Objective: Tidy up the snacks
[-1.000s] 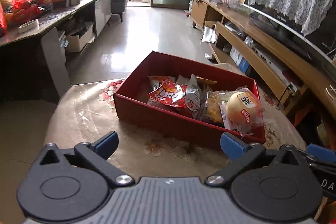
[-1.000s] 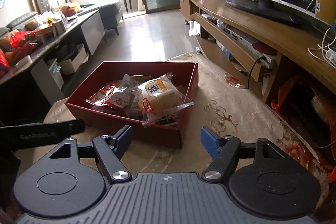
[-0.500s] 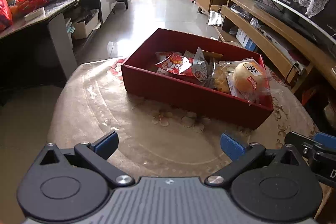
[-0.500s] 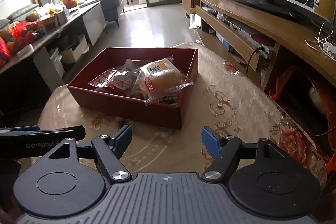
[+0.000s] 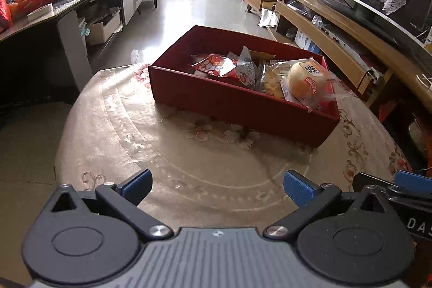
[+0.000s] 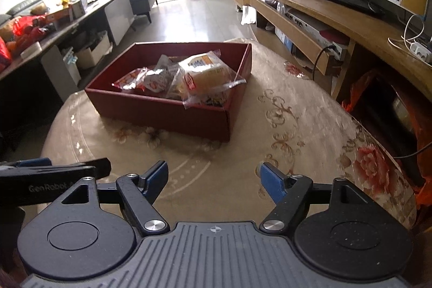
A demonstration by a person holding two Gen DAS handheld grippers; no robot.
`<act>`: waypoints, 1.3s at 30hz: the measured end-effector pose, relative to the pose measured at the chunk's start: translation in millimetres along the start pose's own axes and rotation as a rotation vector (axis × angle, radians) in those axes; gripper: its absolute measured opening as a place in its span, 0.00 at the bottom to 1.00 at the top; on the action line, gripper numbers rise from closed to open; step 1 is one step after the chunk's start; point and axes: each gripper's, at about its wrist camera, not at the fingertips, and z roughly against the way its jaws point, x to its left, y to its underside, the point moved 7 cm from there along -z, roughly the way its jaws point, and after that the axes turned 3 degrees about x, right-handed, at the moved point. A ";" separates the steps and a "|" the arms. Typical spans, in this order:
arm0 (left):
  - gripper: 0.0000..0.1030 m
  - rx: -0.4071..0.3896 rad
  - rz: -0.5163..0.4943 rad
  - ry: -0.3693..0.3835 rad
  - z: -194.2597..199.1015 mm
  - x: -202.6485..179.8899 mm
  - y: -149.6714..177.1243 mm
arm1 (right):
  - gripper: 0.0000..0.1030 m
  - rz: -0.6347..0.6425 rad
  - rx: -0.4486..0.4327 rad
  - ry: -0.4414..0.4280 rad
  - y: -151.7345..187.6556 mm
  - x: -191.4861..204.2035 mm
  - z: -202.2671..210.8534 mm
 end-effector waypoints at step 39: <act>1.00 0.015 -0.084 -0.045 11.4 -2.9 24.3 | 0.79 0.026 0.046 0.002 18.5 2.3 2.4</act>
